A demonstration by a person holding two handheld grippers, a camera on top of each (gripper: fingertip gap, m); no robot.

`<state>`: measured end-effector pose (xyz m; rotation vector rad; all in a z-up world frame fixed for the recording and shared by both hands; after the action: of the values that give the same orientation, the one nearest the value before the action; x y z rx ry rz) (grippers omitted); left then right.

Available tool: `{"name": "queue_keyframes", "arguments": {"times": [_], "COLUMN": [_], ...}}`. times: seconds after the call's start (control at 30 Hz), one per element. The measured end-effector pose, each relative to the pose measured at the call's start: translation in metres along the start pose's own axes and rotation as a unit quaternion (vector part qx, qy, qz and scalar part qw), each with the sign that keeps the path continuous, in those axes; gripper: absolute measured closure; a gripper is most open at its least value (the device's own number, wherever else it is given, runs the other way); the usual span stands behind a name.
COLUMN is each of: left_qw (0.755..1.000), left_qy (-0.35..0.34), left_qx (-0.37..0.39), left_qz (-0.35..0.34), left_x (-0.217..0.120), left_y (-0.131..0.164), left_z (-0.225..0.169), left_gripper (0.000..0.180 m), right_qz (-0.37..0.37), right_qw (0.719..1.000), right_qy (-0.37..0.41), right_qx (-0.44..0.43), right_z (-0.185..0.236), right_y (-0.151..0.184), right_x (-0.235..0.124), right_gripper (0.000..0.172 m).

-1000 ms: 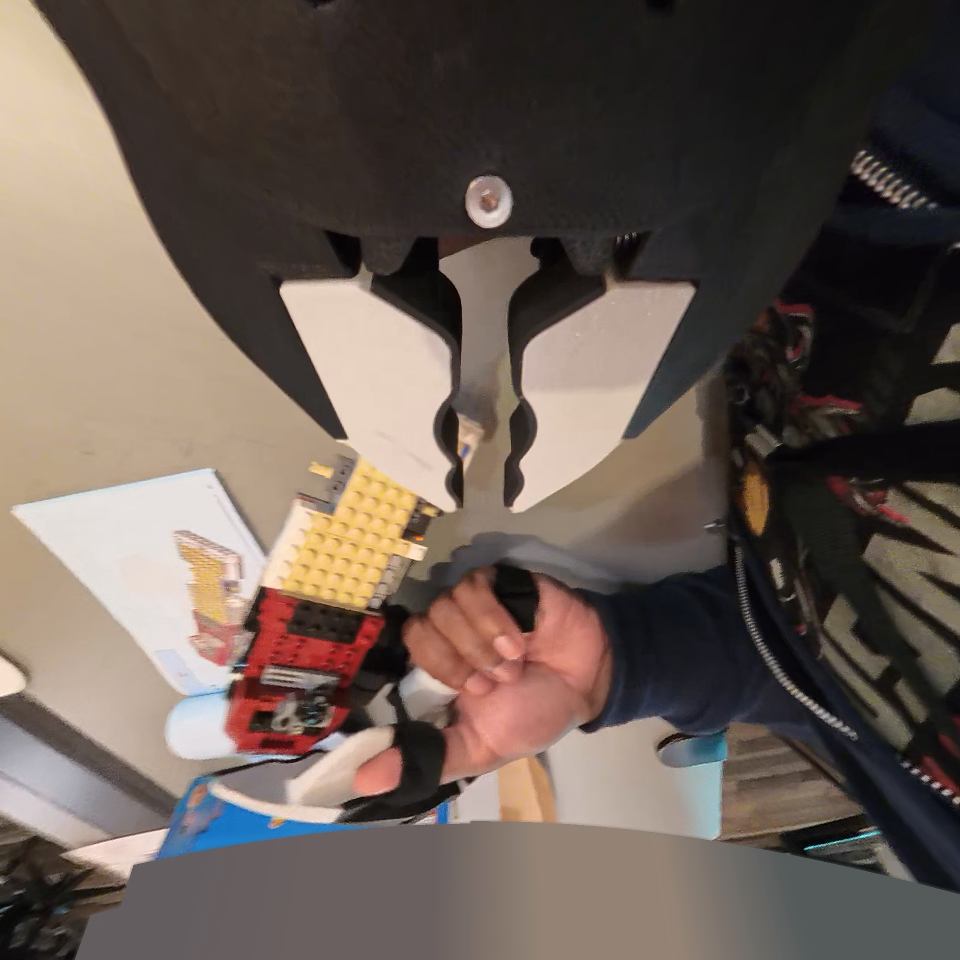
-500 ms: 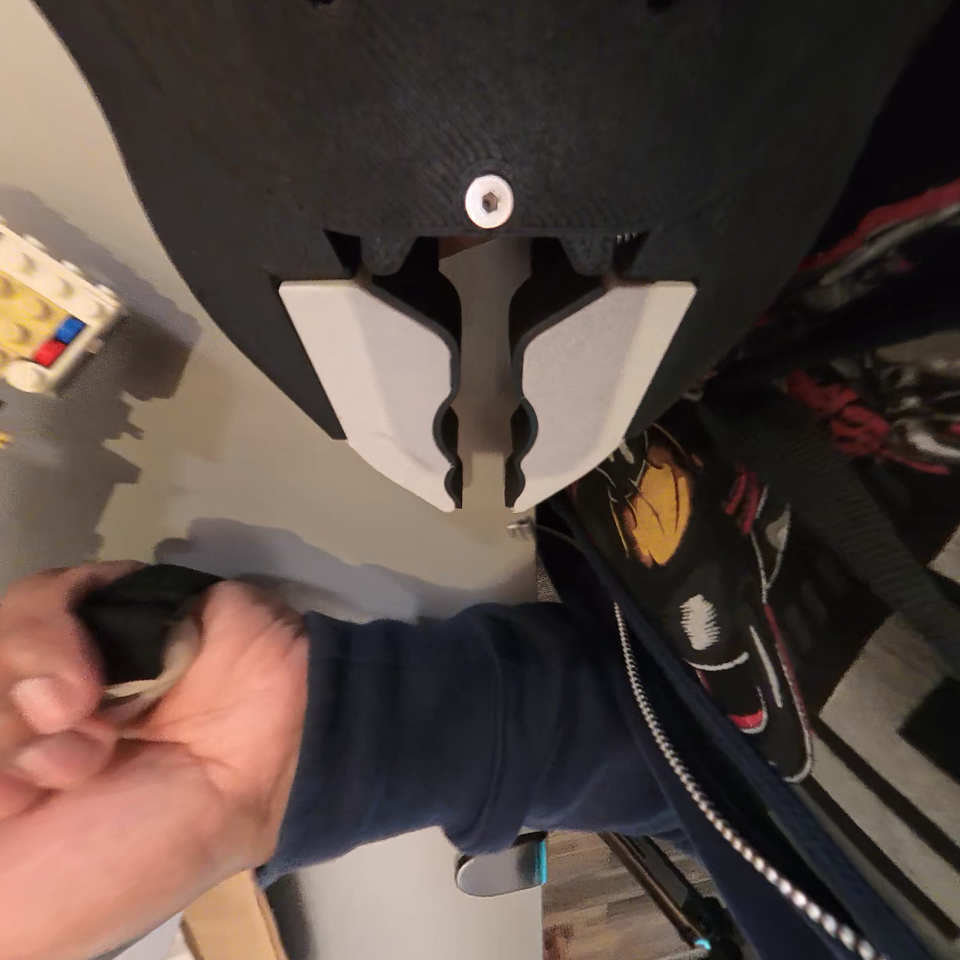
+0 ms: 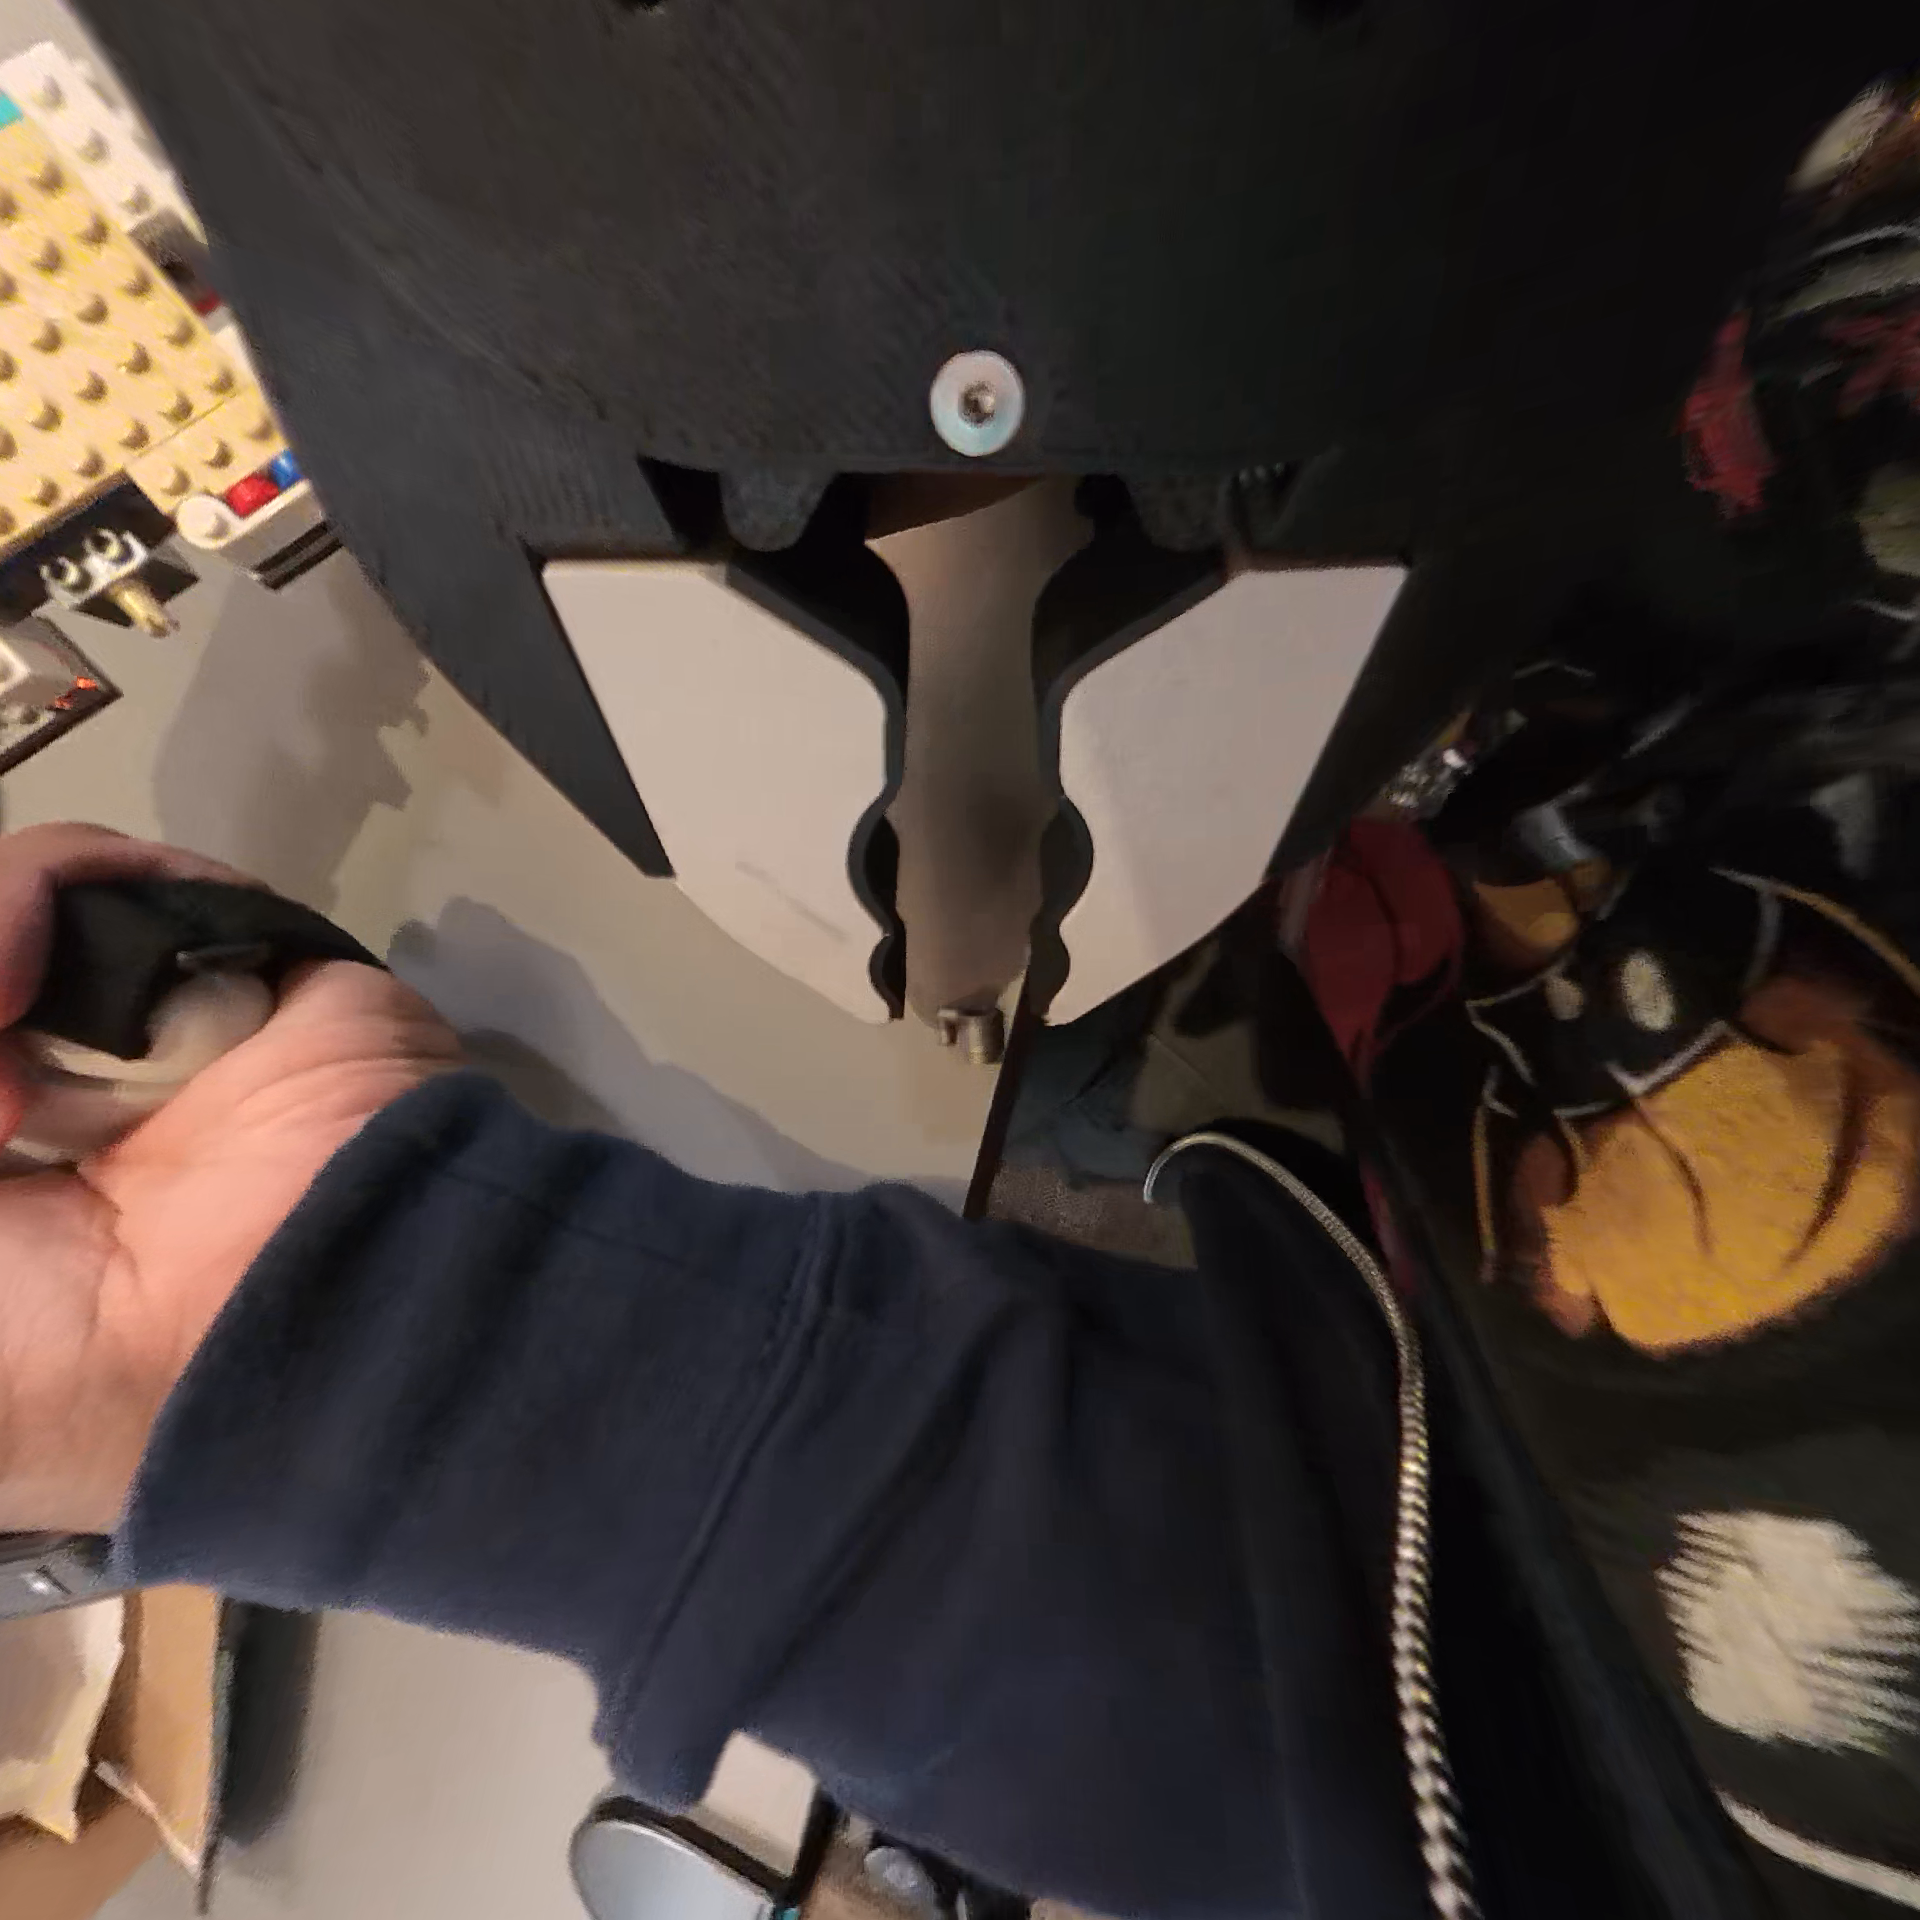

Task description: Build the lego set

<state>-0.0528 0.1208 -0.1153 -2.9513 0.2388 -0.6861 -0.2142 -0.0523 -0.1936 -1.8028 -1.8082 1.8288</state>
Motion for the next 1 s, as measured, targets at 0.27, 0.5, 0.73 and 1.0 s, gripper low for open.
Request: {"name": "queue_keyframes", "arguments": {"times": [0.27, 0.5, 0.73, 1.0], "left_qw": [1.0, 1.0, 0.999, 0.998], "left_qy": [-0.005, -0.004, -0.007, -0.018], "left_qx": [0.011, 0.009, 0.031, 0.051], "left_qz": [-0.003, 0.016, 0.016, -0.021], "left_x": [-0.011, -0.009, -0.008, -0.014], "left_y": [-0.002, 0.005, 0.004, -0.004], "left_z": [-0.001, 0.0, -0.002, -0.001], "left_gripper": [0.134, 0.135, 0.139, 0.171], "right_qz": [0.027, 0.06, 0.098, 0.048], "right_qw": [0.997, 0.997, 0.974, 0.97], "right_qy": [-0.05, -0.005, 0.057, 0.055], "right_qx": [-0.043, 0.051, 0.199, 0.231], "right_z": [-0.002, -0.028, -0.057, -0.058], "right_y": [-0.001, 0.011, 0.033, 0.04], "right_x": [0.016, 0.009, -0.007, -0.02], "right_gripper": [0.152, 0.164, 0.164, 0.161]}}
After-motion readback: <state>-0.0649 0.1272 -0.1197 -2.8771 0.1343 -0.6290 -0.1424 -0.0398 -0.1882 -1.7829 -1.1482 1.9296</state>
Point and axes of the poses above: each gripper's, where its closed fingertips meet, x out along the fingers, y out of its underside, z = x × y across the jaws, the point moved 3 cm from there along -x, back along the fingers, and after that the axes turned 3 degrees about y, right-handed, at the moved point
